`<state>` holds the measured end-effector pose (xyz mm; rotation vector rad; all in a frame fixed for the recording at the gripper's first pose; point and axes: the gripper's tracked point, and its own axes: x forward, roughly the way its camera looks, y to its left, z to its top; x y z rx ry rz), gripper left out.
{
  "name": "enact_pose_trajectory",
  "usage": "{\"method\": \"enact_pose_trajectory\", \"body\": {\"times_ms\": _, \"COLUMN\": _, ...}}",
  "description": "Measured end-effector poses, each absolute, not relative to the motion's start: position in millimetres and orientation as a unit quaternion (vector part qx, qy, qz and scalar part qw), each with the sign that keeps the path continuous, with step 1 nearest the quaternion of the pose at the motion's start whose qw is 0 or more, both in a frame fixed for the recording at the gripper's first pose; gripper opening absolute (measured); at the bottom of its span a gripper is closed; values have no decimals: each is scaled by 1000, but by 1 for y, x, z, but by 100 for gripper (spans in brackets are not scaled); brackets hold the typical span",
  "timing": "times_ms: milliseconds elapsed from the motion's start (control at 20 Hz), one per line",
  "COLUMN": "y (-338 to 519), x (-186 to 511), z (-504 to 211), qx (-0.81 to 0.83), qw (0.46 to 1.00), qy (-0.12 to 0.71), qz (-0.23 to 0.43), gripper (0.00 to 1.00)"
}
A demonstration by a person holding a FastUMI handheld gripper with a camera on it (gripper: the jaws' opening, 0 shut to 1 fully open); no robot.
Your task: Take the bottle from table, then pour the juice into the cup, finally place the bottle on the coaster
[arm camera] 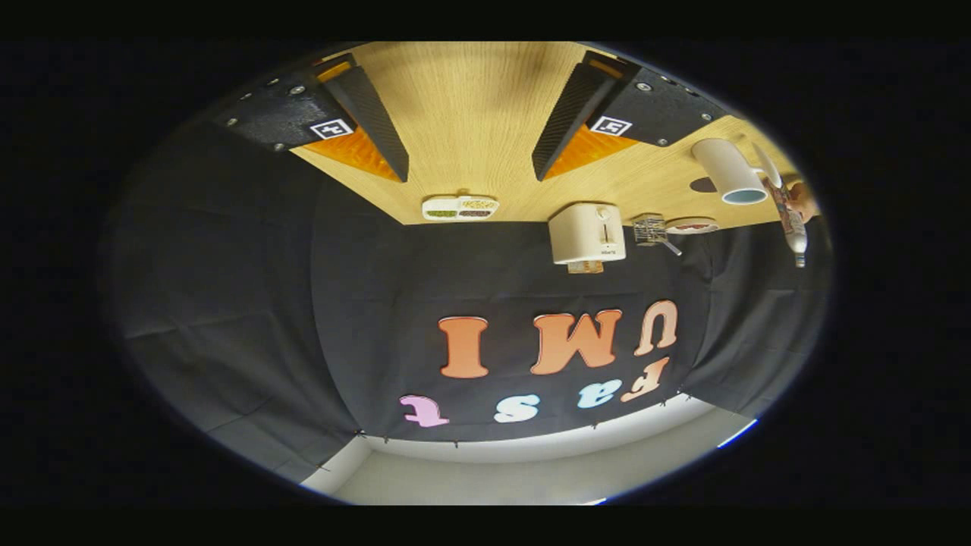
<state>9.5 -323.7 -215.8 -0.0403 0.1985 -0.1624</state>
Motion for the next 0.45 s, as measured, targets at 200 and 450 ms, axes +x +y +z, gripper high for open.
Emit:
{"method": "enact_pose_trajectory", "body": {"times_ms": 200, "y": -324, "x": 9, "z": -217, "qx": -20, "qw": 992, "qy": 99, "qz": -81, "gripper": 97}}
{"method": "enact_pose_trajectory", "body": {"times_ms": 450, "y": -324, "x": 8, "z": -217, "qx": -20, "qw": 992, "qy": 98, "qz": -81, "gripper": 97}}
